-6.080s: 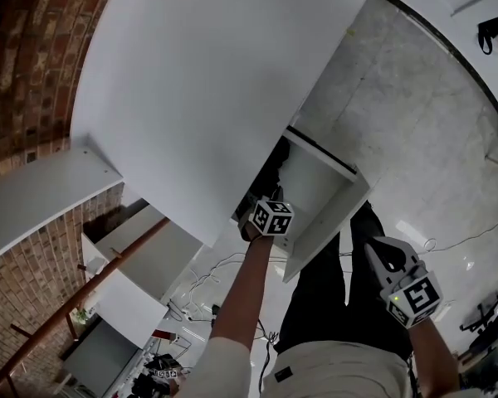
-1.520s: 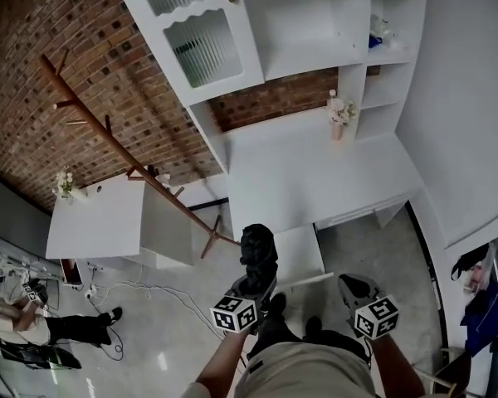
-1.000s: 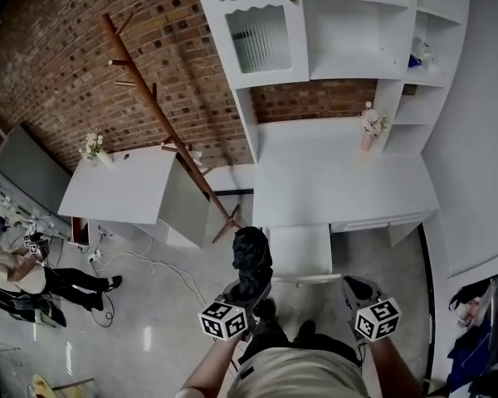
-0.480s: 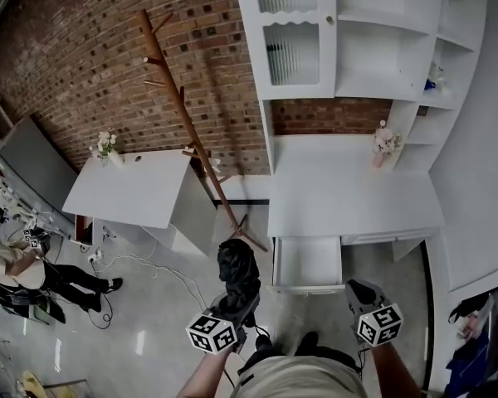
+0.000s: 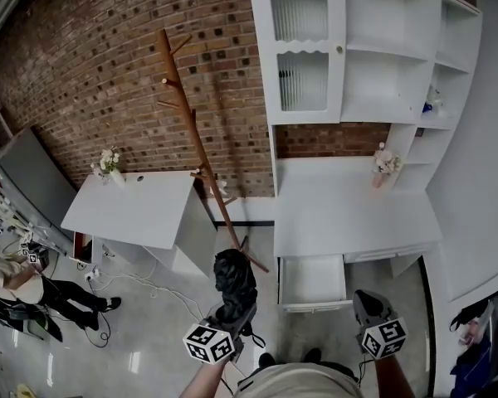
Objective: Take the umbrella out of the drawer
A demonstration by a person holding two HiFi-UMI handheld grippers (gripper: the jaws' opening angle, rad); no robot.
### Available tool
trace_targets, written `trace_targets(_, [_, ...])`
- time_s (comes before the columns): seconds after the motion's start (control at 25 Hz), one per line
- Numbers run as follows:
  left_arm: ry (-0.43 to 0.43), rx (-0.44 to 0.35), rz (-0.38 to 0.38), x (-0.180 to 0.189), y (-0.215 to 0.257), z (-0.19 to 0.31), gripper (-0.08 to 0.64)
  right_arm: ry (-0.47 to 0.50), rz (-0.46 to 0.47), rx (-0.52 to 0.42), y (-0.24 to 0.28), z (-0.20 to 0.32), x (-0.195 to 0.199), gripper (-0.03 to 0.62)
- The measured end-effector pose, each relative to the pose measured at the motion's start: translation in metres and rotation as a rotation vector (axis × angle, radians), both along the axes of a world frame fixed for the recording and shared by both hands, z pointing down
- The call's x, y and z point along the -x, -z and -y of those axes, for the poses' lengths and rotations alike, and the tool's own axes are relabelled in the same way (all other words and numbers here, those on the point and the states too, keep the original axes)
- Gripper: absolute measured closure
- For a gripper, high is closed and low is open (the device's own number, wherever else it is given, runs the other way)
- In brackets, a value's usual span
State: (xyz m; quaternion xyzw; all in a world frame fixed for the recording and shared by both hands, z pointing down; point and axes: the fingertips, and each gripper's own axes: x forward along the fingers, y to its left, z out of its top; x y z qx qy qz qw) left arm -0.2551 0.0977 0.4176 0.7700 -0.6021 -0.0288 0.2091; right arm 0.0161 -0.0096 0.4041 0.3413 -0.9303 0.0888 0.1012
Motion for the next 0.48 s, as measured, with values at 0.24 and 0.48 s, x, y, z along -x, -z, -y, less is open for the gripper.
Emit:
trace_targets(0.24, [-0.01, -0.023, 0.004, 0.004, 0.01, 0.0, 0.367, 0.007, 0.011, -0.004, 0.007, -0.001, 0.0, 0.561])
trace_targets(0.48, [-0.005, -0.049, -0.01, 0.006, 0.017, 0.002, 0.367, 0.048, 0.045, -0.027, 0.017, -0.003, 0.003, 0.561])
